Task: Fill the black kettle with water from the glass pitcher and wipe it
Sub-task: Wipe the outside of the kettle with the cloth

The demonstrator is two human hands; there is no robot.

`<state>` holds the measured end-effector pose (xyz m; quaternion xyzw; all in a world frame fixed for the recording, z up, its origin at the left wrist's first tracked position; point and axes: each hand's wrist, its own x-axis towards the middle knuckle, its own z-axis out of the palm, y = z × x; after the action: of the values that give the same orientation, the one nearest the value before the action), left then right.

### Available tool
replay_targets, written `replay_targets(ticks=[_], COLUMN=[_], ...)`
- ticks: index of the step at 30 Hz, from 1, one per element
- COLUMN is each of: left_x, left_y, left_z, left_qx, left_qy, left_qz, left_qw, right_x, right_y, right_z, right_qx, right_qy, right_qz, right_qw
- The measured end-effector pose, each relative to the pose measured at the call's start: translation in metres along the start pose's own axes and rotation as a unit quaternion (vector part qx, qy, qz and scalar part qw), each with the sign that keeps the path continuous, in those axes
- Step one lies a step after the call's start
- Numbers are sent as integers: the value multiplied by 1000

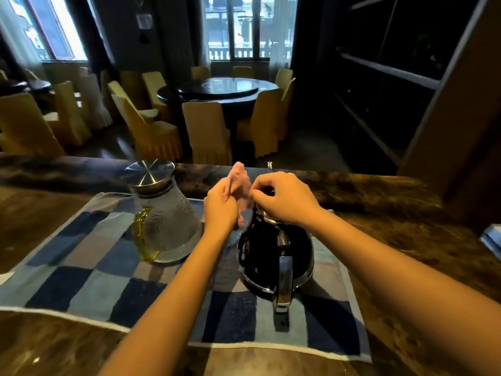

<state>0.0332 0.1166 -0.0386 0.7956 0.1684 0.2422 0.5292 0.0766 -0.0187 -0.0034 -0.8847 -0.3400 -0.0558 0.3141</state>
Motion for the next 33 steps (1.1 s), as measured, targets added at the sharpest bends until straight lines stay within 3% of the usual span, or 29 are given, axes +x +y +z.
replay_targets(ticks=[2,4,5,7,10,19,21,23,25,28,30,33], left_x=[14,17,16,10,6,-29,-17,-15,-27,-71,-92,-83], left_y=[-9,-17,-22,-37,-66,-42,-37,-36,-49,-55,-50,-36], left_z=[9,20,26,31,33,0,6,14,28,36,35,38], left_qx=[18,2,3,-72,-218,-334,-298,-156,-42,-94,-120,-133], left_qy=[-71,-203,-262,-303,-268,-307,-287,-272,-208,-144,-127,-113], left_qz=[21,8,-16,-94,-162,-54,-56,-22,56,94,67,96], left_qw=[997,979,965,946,924,889,909,949,976,981,982,980], right_x=[1,1,1,1,0,1,1,2,2,3,3,2], right_y=[1,1,2,1,-4,-7,-6,-4,-3,0,1,2], right_z=[0,0,0,0,-2,0,0,-1,0,1,1,1], right_qx=[-2,-3,-4,-3,6,27,21,7,-12,-28,-28,-26], right_qy=[4,4,5,6,10,22,35,32,24,18,17,18], right_qz=[7,14,16,14,13,26,25,19,8,-3,-2,-12], right_qw=[1000,1000,1000,1000,1000,999,999,999,1000,999,999,999])
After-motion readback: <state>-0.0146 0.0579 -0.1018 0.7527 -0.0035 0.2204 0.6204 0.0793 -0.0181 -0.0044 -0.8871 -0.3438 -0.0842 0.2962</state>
